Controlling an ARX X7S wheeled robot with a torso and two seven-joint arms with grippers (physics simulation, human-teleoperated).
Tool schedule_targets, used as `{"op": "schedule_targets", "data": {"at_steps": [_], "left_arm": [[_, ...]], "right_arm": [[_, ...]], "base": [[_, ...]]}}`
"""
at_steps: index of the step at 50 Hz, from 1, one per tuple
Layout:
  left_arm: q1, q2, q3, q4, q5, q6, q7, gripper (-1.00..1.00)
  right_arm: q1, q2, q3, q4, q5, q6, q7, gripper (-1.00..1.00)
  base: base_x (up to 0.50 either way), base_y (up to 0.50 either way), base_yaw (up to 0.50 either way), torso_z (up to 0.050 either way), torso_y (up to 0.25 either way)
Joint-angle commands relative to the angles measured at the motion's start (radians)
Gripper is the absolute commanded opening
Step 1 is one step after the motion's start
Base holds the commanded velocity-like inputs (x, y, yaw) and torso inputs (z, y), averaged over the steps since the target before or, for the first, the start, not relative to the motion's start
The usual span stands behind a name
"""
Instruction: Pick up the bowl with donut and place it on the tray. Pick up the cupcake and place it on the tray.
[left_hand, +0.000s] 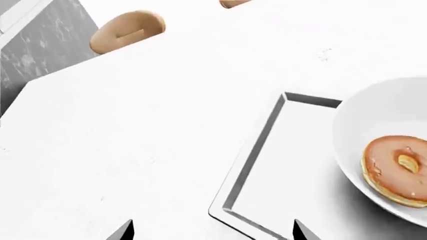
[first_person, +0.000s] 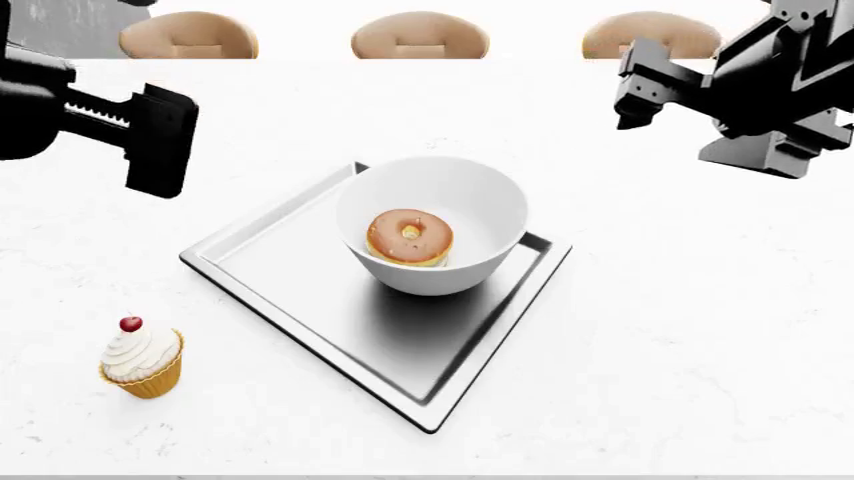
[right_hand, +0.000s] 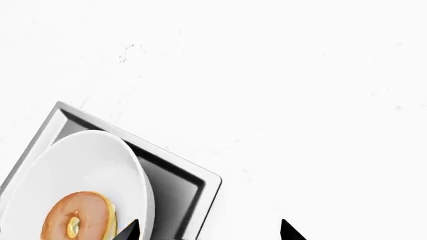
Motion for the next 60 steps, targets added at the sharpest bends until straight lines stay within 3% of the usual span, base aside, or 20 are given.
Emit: {"op": "schedule_targets", "data": {"at_steps": [1, 32, 43, 60], "left_arm": [[-0.068, -0.022, 0.154, -0.018, -0.274, 0.048, -0.076, 1.0], [-0.158, -0.173, 0.395, 0.184, -0.641, 0.218, -0.166, 1.0], [-0.133, -0.253, 0.443, 0.269, -0.659, 0.264, -0.155, 1.0], [-0.172, -0.282, 0.48, 0.232, -0.577, 0.244, -0.175, 1.0]], "right_arm": [[0.011, 0.061, -0.002, -0.065, -0.033, -0.034, 0.041, 1.0], [-0.006, 0.144, 0.031, -0.151, -0.113, -0.074, 0.097, 1.0], [-0.06, 0.115, 0.04, -0.061, -0.15, -0.047, 0.028, 1.0], [-0.081, 0.128, 0.056, -0.087, -0.172, -0.061, 0.019, 1.0]], "base": [[0.0, 0.0, 0.0, 0.0, 0.0], [0.0, 0.0, 0.0, 0.0, 0.0], [0.0, 0.0, 0.0, 0.0, 0.0], [0.0, 0.0, 0.0, 0.0, 0.0]]}}
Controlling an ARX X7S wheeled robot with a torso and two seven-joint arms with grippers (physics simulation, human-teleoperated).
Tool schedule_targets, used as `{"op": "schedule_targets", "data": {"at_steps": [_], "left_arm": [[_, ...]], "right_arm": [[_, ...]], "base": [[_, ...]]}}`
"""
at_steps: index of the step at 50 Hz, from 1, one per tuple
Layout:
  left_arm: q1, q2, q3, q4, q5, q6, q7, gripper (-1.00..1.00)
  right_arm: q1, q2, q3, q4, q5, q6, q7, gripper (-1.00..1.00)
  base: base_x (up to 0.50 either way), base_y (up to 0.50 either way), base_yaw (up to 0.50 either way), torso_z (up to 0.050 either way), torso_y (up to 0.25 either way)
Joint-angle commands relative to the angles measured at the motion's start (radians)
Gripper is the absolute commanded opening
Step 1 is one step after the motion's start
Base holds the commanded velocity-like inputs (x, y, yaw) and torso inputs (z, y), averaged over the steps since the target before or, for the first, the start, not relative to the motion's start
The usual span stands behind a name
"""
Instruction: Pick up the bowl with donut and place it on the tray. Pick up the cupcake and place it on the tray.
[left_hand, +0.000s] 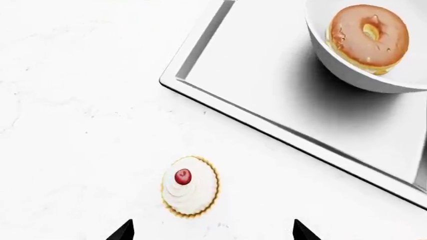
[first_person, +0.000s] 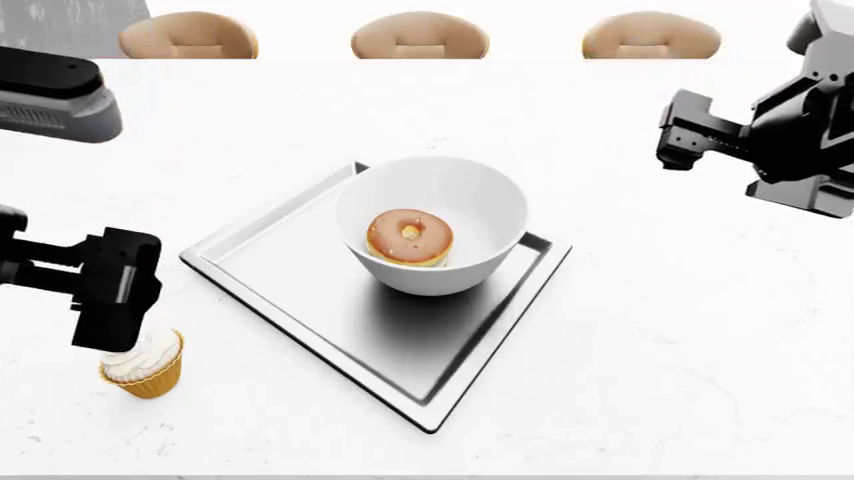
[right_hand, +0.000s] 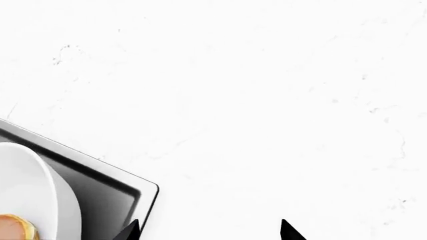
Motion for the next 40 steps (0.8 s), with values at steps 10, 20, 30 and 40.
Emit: {"op": "schedule_targets", "data": {"at_steps": [10, 20, 30, 40], "left_arm": [[0.079, -0.007, 0.001, -0.018, 0.183, -0.003, 0.105, 1.0], [0.152, -0.021, 0.0, 0.016, 0.242, 0.02, 0.172, 1.0], [0.158, -0.055, 0.009, 0.042, 0.242, 0.022, 0.172, 1.0], [0.142, -0.09, 0.019, 0.045, 0.259, 0.012, 0.145, 1.0]], "right_arm": [[0.006, 0.04, 0.022, -0.082, -0.008, -0.026, 0.035, 1.0], [0.006, 0.051, 0.033, -0.083, -0.021, -0.027, 0.033, 1.0], [-0.004, 0.055, 0.042, -0.081, -0.033, -0.028, 0.025, 1.0], [-0.013, 0.048, 0.05, -0.07, -0.044, -0.022, 0.018, 1.0]], "base": [[0.0, 0.0, 0.0, 0.0, 0.0], [0.0, 0.0, 0.0, 0.0, 0.0], [0.0, 0.0, 0.0, 0.0, 0.0], [0.0, 0.0, 0.0, 0.0, 0.0]]}}
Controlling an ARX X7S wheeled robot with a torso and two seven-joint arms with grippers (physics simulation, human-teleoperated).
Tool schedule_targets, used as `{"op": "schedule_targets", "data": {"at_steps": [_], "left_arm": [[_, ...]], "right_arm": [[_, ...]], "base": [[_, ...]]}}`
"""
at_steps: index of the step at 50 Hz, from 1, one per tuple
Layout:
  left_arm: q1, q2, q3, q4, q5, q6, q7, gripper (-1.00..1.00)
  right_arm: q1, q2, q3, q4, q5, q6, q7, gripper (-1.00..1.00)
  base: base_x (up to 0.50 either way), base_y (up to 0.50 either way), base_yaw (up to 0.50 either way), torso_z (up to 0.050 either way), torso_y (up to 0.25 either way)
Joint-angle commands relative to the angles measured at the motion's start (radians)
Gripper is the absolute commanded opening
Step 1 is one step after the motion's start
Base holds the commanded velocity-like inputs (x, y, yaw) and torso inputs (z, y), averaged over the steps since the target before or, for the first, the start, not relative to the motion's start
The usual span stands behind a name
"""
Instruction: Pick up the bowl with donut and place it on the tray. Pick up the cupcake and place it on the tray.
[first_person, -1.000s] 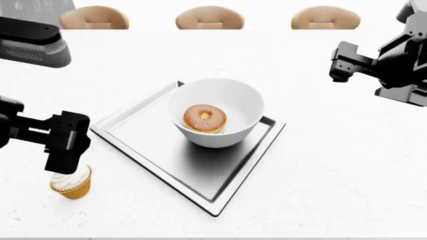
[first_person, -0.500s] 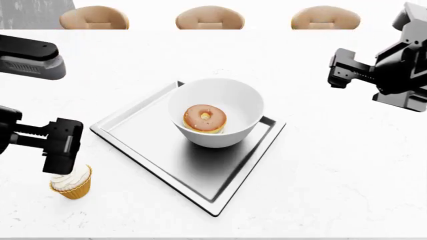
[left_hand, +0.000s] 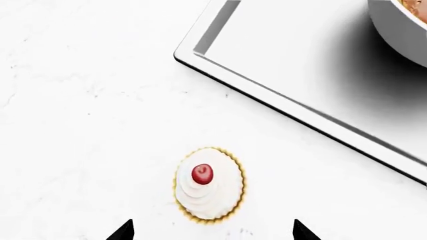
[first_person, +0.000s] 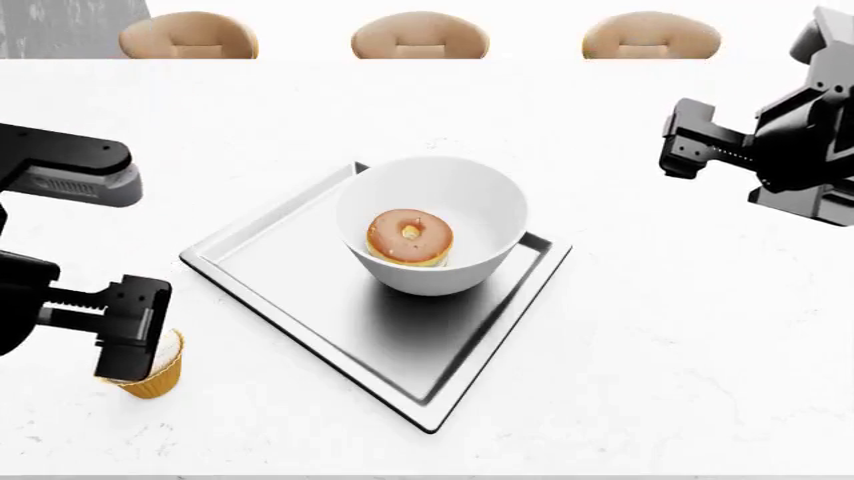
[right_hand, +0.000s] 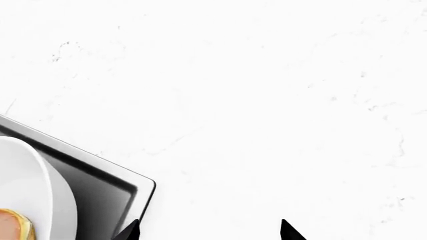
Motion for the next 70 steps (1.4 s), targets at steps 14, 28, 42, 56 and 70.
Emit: {"op": "schedule_targets", "data": {"at_steps": [14, 28, 42, 56, 70], "left_arm": [[0.066, 0.019, -0.039, -0.031, 0.211, -0.004, 0.123, 1.0], [0.112, -0.019, -0.019, 0.044, 0.189, 0.052, 0.111, 1.0], [0.159, -0.021, -0.03, 0.009, 0.302, 0.052, 0.194, 1.0], [0.228, 0.005, -0.033, -0.002, 0.402, 0.061, 0.298, 1.0], [0.268, -0.001, -0.031, 0.021, 0.423, 0.083, 0.334, 1.0]], "right_arm": [[-0.012, 0.018, 0.025, -0.023, -0.031, -0.011, -0.009, 1.0], [-0.01, 0.049, 0.046, -0.054, -0.026, -0.033, 0.004, 1.0], [-0.022, 0.058, 0.056, -0.061, -0.033, -0.036, 0.008, 1.0], [-0.039, 0.059, 0.067, -0.058, -0.041, -0.041, 0.001, 1.0], [-0.049, 0.069, 0.081, -0.072, -0.043, -0.053, 0.005, 1.0]], "base": [[0.0, 0.0, 0.0, 0.0, 0.0], [0.0, 0.0, 0.0, 0.0, 0.0], [0.0, 0.0, 0.0, 0.0, 0.0], [0.0, 0.0, 0.0, 0.0, 0.0], [0.0, 0.0, 0.0, 0.0, 0.0]]}}
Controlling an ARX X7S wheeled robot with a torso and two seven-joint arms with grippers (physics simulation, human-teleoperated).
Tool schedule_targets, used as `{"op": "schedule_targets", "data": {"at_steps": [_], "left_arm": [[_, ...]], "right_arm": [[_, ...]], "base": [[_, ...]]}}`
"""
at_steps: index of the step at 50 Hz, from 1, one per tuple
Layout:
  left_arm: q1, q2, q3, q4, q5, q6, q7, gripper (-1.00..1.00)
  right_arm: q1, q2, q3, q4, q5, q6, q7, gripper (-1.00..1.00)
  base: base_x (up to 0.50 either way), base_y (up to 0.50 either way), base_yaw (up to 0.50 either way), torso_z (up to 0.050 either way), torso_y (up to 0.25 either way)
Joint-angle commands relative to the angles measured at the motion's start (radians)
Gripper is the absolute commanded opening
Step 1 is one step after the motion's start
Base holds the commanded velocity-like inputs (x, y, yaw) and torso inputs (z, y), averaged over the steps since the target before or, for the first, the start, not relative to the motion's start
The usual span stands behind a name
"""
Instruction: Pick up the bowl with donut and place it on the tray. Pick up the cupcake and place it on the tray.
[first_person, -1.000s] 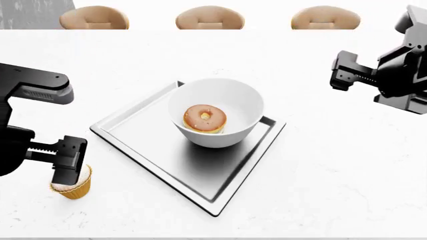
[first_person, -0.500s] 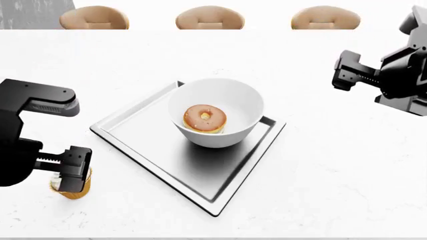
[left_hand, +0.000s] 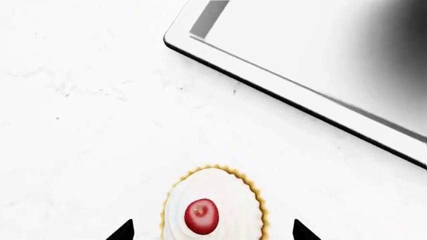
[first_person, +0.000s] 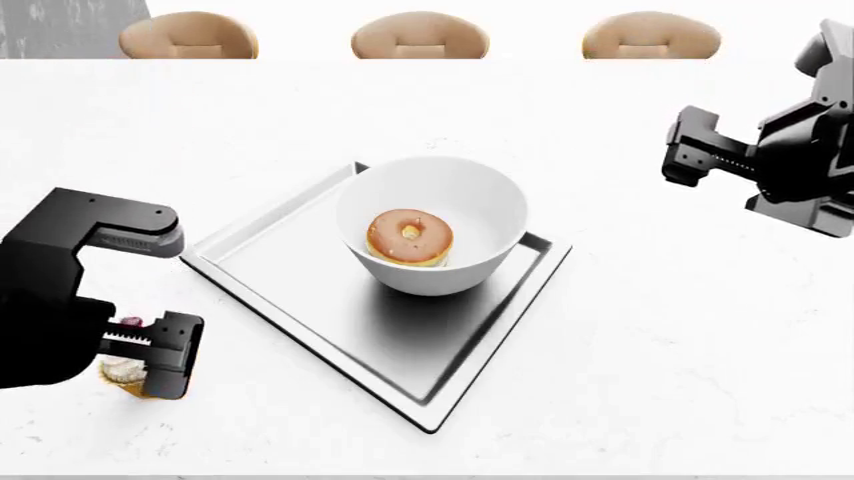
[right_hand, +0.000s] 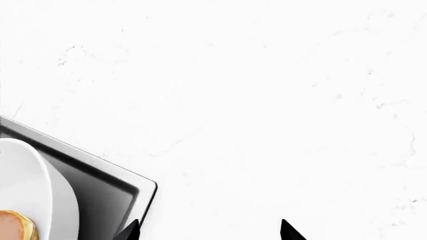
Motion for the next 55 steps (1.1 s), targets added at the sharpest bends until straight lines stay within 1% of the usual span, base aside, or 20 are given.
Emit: {"op": "schedule_targets", "data": {"at_steps": [1, 17, 18, 25, 36, 40, 47, 55], "left_arm": [[0.041, -0.004, 0.004, 0.015, 0.025, 0.016, 0.037, 1.0], [0.073, -0.021, 0.006, 0.03, 0.051, 0.041, 0.054, 1.0], [0.075, -0.022, 0.007, 0.029, 0.059, 0.046, 0.049, -1.0], [0.07, -0.029, 0.009, 0.024, 0.064, 0.048, 0.029, -1.0], [0.033, -0.07, -0.006, 0.032, 0.066, 0.042, -0.021, -1.0], [-0.007, -0.076, -0.023, 0.033, 0.065, 0.02, -0.04, -1.0], [-0.103, -0.025, -0.062, -0.002, 0.068, -0.037, -0.06, -1.0], [-0.129, 0.049, -0.087, -0.039, 0.124, -0.045, -0.017, -1.0]], "right_arm": [[-0.009, 0.008, 0.011, -0.008, -0.003, -0.009, 0.001, 1.0], [-0.025, 0.017, 0.02, -0.007, -0.012, -0.014, 0.0, 1.0], [-0.026, 0.018, 0.02, -0.007, -0.012, -0.015, 0.001, 1.0], [-0.031, 0.027, 0.022, -0.007, -0.014, -0.014, 0.006, 1.0], [-0.033, 0.04, 0.029, -0.028, -0.013, -0.021, 0.023, 1.0], [-0.032, 0.045, 0.032, -0.033, -0.011, -0.024, 0.031, 1.0], [-0.042, 0.038, 0.034, -0.024, -0.013, -0.021, 0.028, 1.0], [-0.045, 0.036, 0.04, -0.013, -0.017, -0.015, 0.023, 1.0]], "base": [[0.0, 0.0, 0.0, 0.0, 0.0], [0.0, 0.0, 0.0, 0.0, 0.0], [0.0, 0.0, 0.0, 0.0, 0.0], [0.0, 0.0, 0.0, 0.0, 0.0], [0.0, 0.0, 0.0, 0.0, 0.0], [0.0, 0.0, 0.0, 0.0, 0.0], [0.0, 0.0, 0.0, 0.0, 0.0], [0.0, 0.0, 0.0, 0.0, 0.0]]}}
